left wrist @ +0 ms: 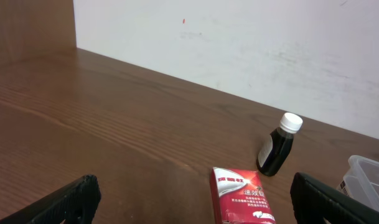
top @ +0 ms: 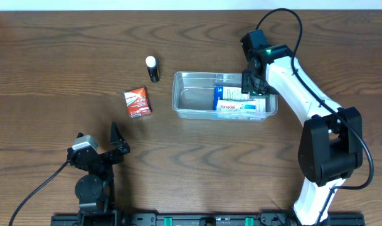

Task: Pack container
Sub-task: 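Lower the tin into the container's right end and release it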

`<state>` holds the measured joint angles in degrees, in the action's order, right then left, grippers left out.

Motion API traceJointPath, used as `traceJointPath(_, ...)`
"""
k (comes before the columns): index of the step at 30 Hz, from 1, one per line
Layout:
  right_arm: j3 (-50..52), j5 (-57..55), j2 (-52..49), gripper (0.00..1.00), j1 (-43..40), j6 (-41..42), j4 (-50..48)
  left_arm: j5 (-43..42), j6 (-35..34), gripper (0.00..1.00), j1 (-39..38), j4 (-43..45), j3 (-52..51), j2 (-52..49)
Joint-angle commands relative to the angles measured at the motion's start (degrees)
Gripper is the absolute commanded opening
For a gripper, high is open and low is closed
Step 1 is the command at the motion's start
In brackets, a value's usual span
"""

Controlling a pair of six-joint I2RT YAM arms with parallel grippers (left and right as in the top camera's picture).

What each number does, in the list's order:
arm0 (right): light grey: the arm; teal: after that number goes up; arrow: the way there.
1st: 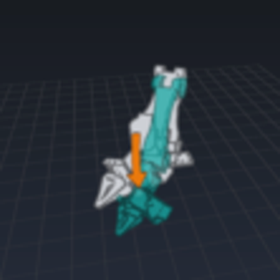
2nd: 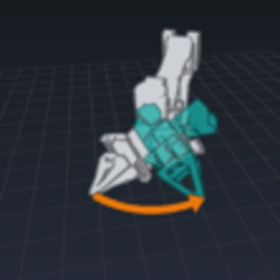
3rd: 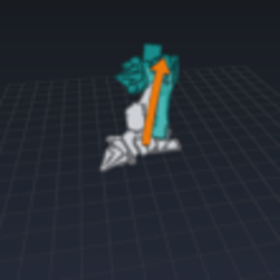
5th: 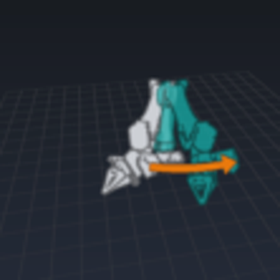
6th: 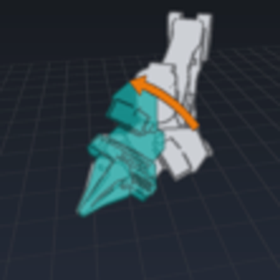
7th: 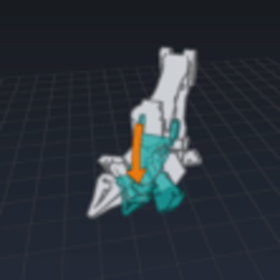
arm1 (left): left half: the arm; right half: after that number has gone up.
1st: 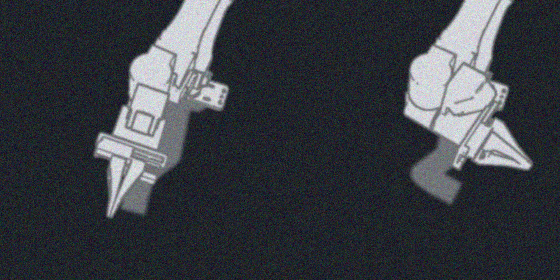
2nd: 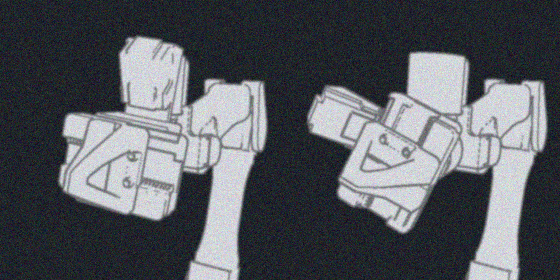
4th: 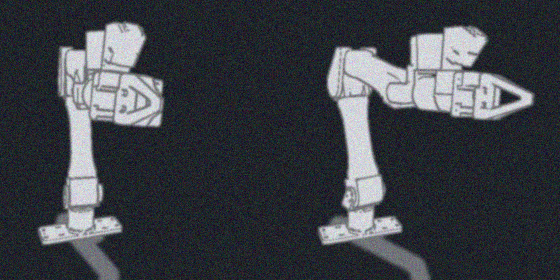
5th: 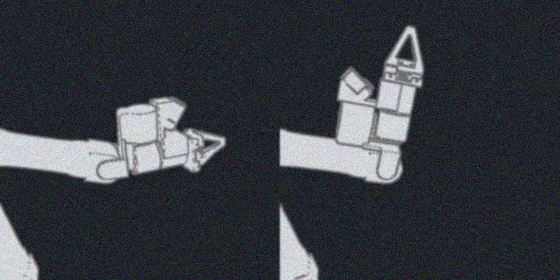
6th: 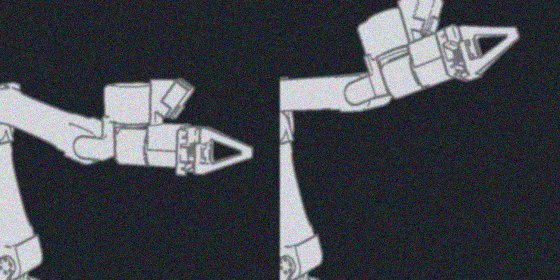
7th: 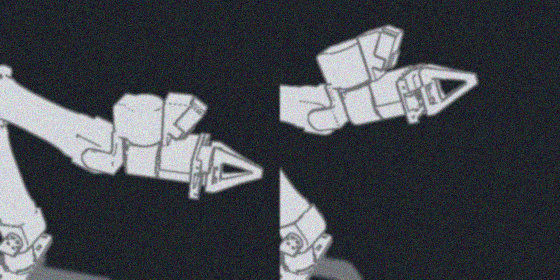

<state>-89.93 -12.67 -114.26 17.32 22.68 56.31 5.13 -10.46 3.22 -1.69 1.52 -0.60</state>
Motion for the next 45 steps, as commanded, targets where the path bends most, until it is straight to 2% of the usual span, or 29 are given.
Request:
traceJointPath(1,0.1,-1.3,0.7,0.69,-0.4,0.7,-0.2,1.5,0.3,0.98,0.1,-1.9,-1.3,0.4)
traceJointPath(9,0.1,-1.3,0.7,0.73,-0.4,0.7,-0.2,1.5,0.3,0.98,0.1,-1.9,-1.3,0.4)
traceJointPath(13,0.1,-1.0,0.8,0.70,-0.4,0.7,-0.4,1.5,0.3,0.98,0.1,-1.9,-1.3,0.4)
traceJointPath(23,0.0,3.0,2.8,0.49,-0.4,-0.1,-0.2,1.5,0.3,0.98,0.1,-1.9,-1.3,0.4)
traceJointPath(25,0.0,3.0,2.7,0.35,-0.4,-1.2,0.3,1.5,0.3,0.98,0.1,-1.9,-1.3,0.4)
traceJointPath(26,0.0,3.0,2.7,0.33,-0.4,-1.6,0.7,1.5,0.3,0.98,0.1,-1.9,-1.3,0.4)
traceJointPath(32,0.0,3.0,2.7,0.31,-0.4,-2.2,1.3,1.5,0.3,0.98,0.1,-1.9,-1.3,0.4)
traceJointPath(38,0.5,3.0,2.6,0.04,-0.4,-2.1,0.4,1.5,0.3,0.98,0.1,-1.9,-1.3,0.4)
traceJointPath(45,2.8,3.0,2.6,0.02,-0.4,-2.2,-1.7,1.5,0.3,0.98,0.1,-1.9,-1.3,0.4)
